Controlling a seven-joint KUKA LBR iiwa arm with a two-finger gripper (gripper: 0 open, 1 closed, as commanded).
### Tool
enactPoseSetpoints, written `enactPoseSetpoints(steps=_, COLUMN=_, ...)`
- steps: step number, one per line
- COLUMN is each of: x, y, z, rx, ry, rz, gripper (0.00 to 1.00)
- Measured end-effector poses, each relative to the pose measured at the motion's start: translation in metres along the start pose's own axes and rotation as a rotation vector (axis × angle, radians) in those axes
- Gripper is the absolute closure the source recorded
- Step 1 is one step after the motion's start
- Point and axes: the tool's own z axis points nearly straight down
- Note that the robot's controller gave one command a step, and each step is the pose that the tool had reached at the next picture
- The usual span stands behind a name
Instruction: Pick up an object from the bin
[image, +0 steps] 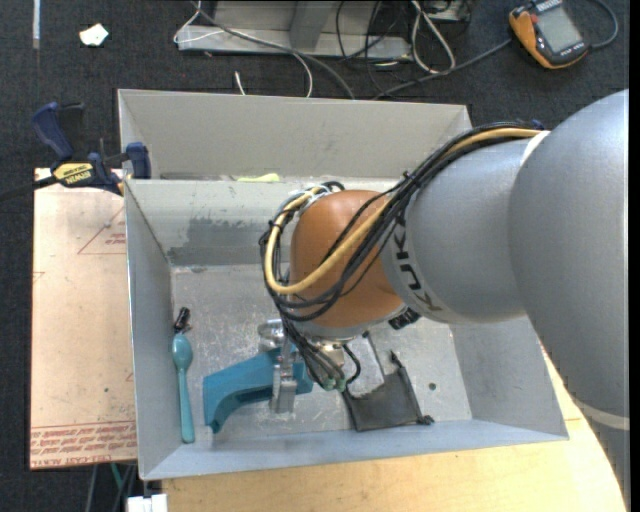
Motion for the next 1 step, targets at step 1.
enactPoseSetpoints(steps=1, x=-0.0092, y=-0.0031, z=-0.0561, rx=0.000, ry=0.001, rz=-0.021, gripper=1.00)
